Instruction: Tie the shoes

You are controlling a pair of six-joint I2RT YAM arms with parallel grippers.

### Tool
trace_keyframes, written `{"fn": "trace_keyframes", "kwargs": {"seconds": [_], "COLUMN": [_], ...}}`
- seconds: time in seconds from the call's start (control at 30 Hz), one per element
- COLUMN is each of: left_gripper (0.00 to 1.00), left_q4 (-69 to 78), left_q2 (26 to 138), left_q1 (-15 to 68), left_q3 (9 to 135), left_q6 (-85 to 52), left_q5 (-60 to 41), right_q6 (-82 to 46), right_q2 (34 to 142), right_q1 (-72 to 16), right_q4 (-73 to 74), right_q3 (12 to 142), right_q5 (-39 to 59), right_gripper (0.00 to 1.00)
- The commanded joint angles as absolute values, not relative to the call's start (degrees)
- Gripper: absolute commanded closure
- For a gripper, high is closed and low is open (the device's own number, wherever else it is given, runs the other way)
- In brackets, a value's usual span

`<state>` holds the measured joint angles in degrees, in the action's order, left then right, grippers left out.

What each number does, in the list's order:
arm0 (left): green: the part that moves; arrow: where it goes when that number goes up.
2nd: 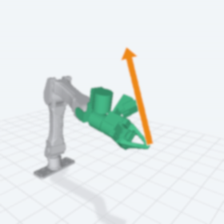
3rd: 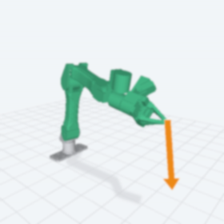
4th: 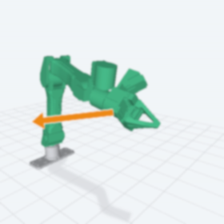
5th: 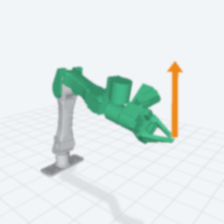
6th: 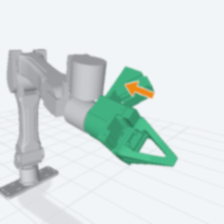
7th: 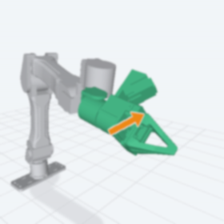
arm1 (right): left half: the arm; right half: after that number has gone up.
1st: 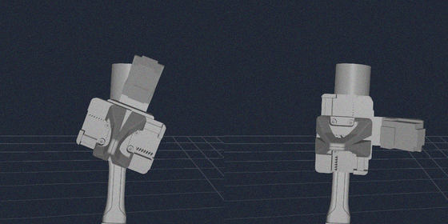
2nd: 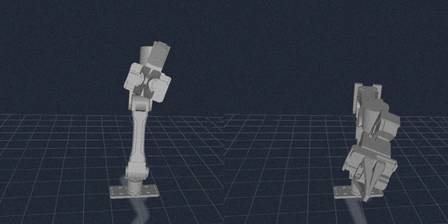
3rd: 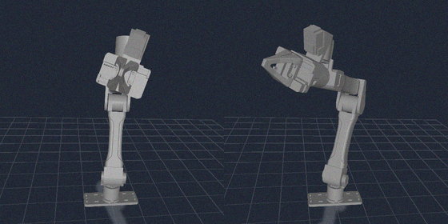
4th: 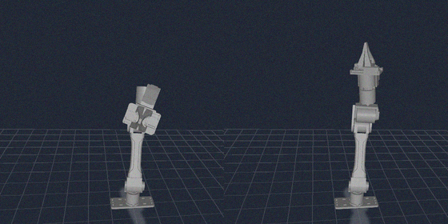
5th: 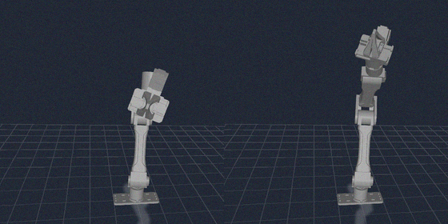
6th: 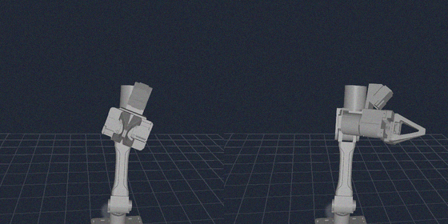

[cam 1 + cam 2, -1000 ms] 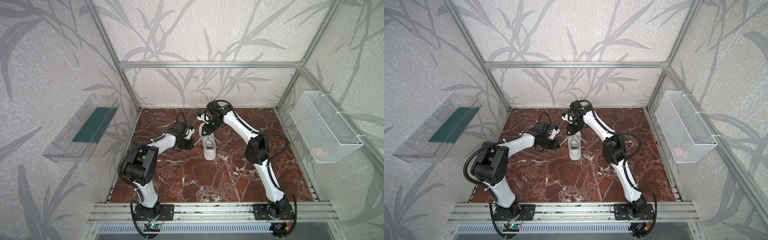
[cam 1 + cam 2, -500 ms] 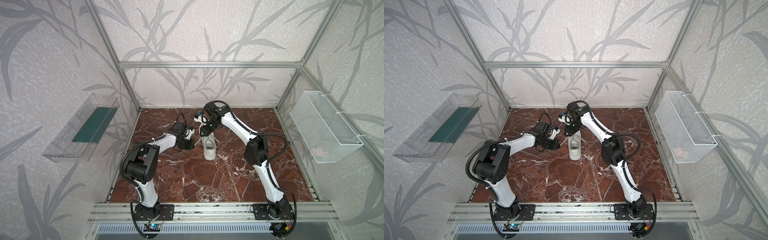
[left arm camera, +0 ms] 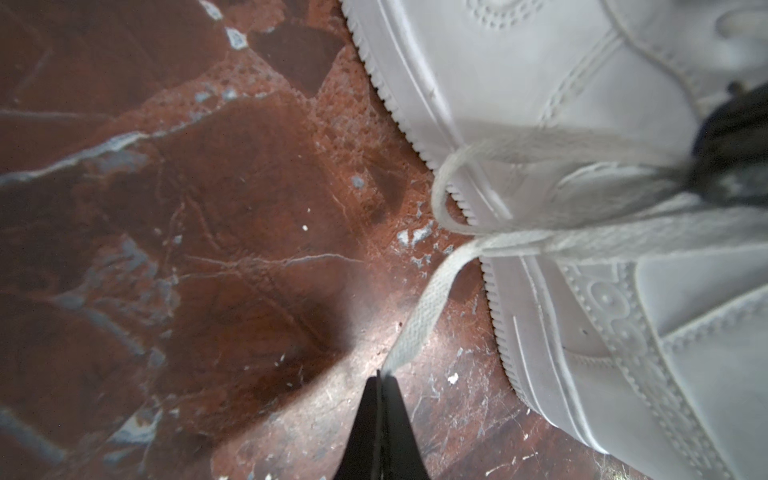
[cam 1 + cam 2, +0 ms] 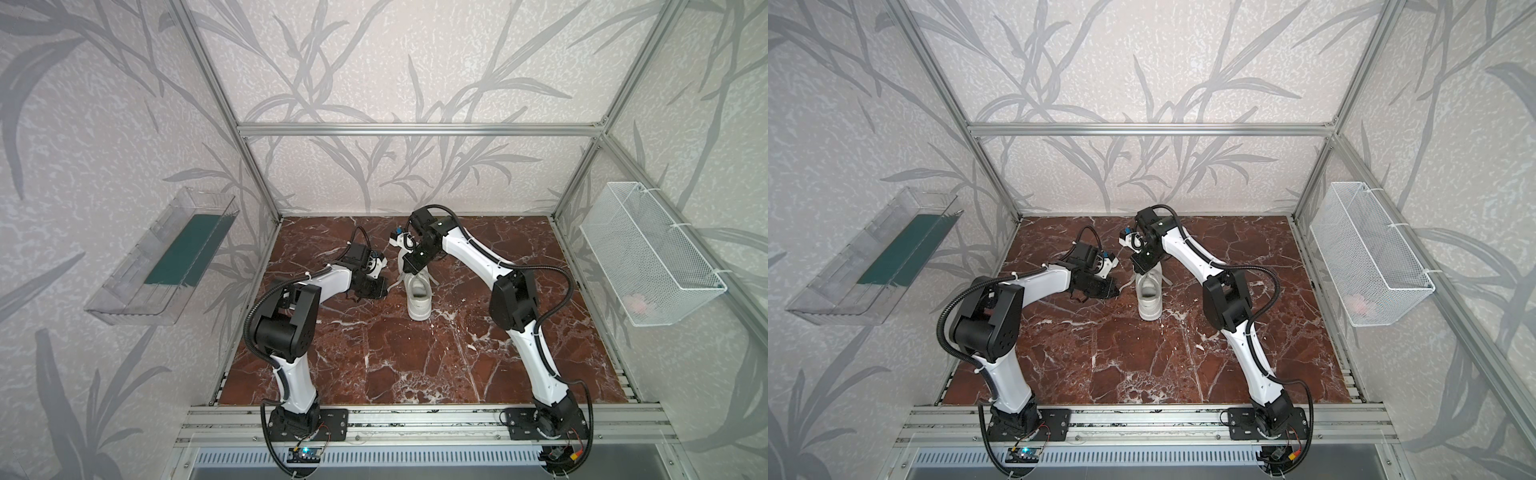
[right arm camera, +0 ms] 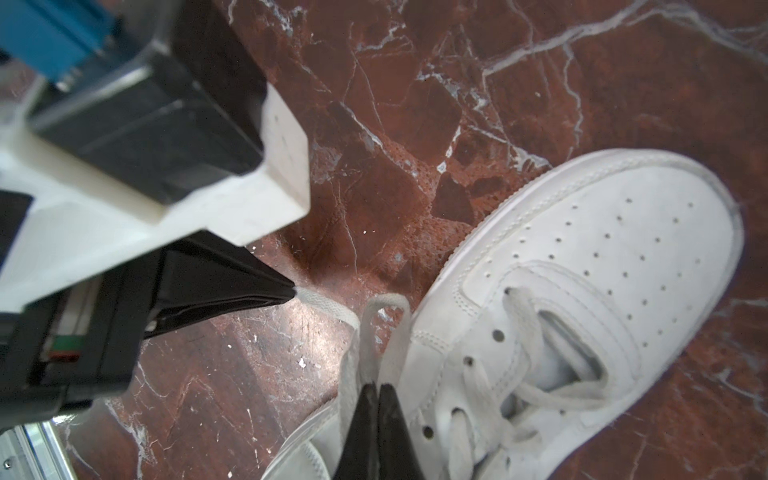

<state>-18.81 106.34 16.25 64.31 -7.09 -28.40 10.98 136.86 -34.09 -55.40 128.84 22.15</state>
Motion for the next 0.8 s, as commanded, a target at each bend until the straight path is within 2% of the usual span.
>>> {"fn": "trace_keyframes", "kwargs": {"seconds": [0.0, 0.27, 0.77], "left_gripper": [1.00, 1.00, 1.00], "left_q4": [-19.84, -20.39, -27.98], "left_q2": [107.82, 110.55, 119.42], "left_q1": [15.74, 15.65, 15.34], "left_q3": [67.07, 69.50, 83.19], "left_q6": [-6.37, -5.88, -1.75], "left_q5": [-29.25, -29.97, -30.10], "right_q6": [8.49, 2.12, -2.84], "right_q2": [132.32, 124.92, 120.98], "right_q1": [-33.51, -30.41, -28.43], "right_q4": [-54.09, -39.40, -25.95], "right_q3": [125.55, 111.74, 100.88], "right_q5": [25.28, 36.19, 46.80], "right_gripper": [1.00, 1.00, 1.00]}}
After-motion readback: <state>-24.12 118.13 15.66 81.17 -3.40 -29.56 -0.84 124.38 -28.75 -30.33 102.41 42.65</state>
